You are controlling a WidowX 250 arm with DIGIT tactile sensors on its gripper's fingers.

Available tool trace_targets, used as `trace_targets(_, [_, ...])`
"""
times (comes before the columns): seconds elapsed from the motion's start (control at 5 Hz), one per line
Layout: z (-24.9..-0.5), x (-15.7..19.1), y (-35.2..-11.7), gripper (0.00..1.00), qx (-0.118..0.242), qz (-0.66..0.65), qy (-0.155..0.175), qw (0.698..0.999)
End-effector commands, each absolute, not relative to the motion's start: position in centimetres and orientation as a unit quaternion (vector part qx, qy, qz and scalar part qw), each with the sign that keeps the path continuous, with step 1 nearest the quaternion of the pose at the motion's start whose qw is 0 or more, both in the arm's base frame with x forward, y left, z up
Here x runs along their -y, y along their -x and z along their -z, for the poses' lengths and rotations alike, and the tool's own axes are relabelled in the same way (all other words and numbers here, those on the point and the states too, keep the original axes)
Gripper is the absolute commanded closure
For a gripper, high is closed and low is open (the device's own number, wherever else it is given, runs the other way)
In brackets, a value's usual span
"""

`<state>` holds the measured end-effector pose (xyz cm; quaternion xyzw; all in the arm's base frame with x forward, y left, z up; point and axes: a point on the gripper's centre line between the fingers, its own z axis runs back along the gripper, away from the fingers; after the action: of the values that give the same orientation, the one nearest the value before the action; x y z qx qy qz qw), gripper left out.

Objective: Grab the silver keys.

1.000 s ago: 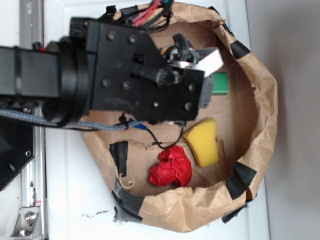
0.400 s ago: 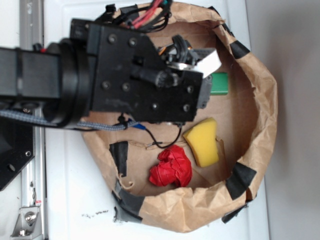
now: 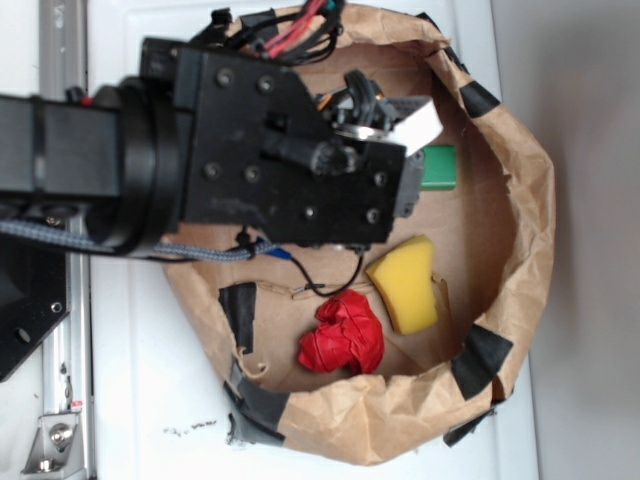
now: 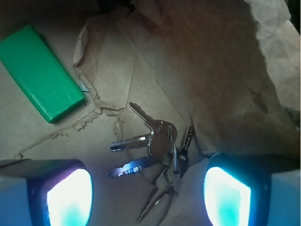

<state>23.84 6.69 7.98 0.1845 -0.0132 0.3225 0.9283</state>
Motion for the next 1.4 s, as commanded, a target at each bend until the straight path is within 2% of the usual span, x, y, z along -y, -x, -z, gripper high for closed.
trace_targets(0.0, [-7.3, -9.35, -22.75, 0.0, 0.026, -0.282, -0.145, 0.948])
trace_targets(0.2, [-6.81, -9.27, -22.66, 0.0, 0.031, -0.239, -0.126, 0.962])
trace_targets(0.4, [-6.79, -9.48, -23.12, 0.0, 0.027, -0.247, -0.109, 0.963])
trace_targets(1.2, [-6.79, -9.48, -23.12, 0.0, 0.027, -0.247, -0.109, 0.963])
